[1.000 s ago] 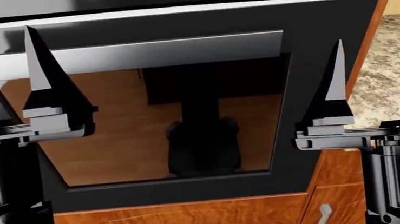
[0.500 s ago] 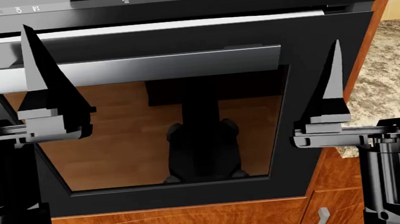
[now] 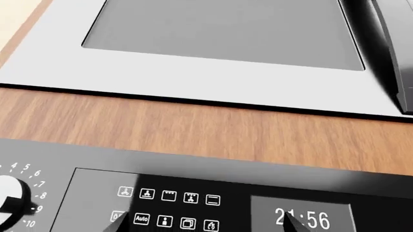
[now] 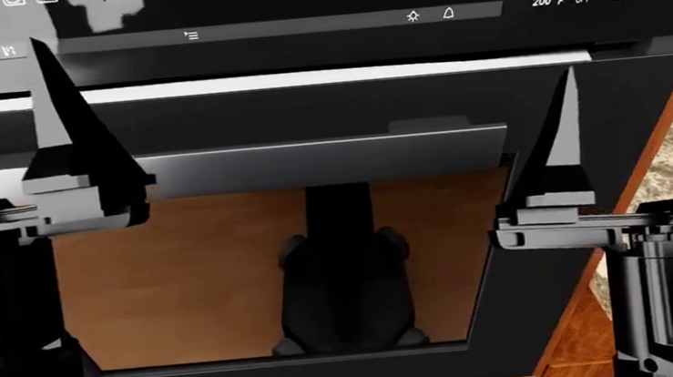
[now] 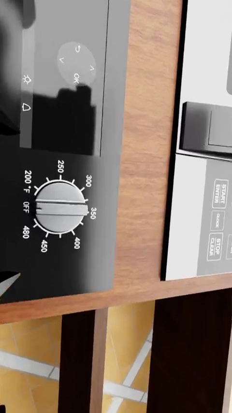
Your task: Preheat the oven by turning the temperature knob.
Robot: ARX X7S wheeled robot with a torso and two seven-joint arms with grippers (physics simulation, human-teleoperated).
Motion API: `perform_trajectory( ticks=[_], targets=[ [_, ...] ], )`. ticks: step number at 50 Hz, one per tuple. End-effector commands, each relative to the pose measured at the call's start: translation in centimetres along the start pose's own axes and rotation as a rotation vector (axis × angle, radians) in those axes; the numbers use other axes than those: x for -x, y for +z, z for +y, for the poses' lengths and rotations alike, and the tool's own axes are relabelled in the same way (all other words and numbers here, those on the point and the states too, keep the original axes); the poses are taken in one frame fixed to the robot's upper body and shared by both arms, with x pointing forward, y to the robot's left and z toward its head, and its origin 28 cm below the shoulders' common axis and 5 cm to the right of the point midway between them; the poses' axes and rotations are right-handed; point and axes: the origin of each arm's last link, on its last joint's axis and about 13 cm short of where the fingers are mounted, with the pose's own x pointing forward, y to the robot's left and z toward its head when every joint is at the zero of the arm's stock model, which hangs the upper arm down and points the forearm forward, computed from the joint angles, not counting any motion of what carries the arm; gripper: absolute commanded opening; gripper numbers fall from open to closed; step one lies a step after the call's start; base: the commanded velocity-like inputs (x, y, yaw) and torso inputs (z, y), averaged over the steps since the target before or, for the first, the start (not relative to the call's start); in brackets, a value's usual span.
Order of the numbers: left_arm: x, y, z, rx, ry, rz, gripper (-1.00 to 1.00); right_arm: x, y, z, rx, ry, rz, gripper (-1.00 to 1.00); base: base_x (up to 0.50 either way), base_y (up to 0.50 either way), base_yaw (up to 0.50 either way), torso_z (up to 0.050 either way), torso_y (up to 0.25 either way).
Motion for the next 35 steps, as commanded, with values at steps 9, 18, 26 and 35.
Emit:
perform_trajectory(
  ticks=[9,18,26,35],
  targets=[
    [-0.1,0.2,0.0,-0.002,0.002,0.000,1.00,0.1,0.3,0.1,0.007,0.005,0.009,1.00,0.00,0.00,0.00,0.014,0.000],
    [-0.2,0.4,0.0,-0.008,0.002,-0.005,1.00,0.1,0.6,0.4,0.042,0.001,0.044,1.00,0.00,0.00,0.00,0.013,0.000],
    [-0.2,0.3,0.0,-0.013,0.004,0.000,1.00,-0.2,2.1,0.5,0.059,0.001,0.058,1.00,0.00,0.00,0.00,0.011,0.000],
    [-0.2,0.3,0.0,-0.012,0.006,-0.001,1.00,-1.1,3.1,1.0,0.073,0.004,0.059,1.00,0.00,0.00,0.00,0.010,0.000]
  ],
)
